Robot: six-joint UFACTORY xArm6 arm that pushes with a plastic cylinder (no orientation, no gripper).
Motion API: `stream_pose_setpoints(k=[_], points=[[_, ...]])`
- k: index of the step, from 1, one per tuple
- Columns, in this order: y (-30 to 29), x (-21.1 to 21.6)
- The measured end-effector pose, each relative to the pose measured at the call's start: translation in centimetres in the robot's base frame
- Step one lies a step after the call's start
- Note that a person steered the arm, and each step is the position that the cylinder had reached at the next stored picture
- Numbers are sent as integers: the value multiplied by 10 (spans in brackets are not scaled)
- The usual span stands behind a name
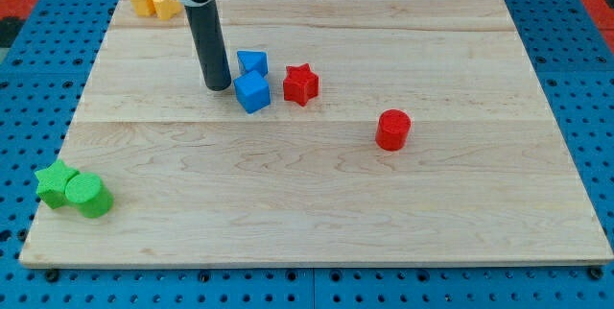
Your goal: Move the red circle to the right blue cube
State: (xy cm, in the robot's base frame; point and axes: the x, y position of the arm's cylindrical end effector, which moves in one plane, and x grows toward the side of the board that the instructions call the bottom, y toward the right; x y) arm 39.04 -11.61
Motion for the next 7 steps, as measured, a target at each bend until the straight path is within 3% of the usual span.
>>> stream_pose_setpoints(k=[1, 2, 3, 4, 5, 6, 7], points=[[7, 42], [66, 94], [171, 120], [266, 101], [271, 56], [214, 48], [246, 76]])
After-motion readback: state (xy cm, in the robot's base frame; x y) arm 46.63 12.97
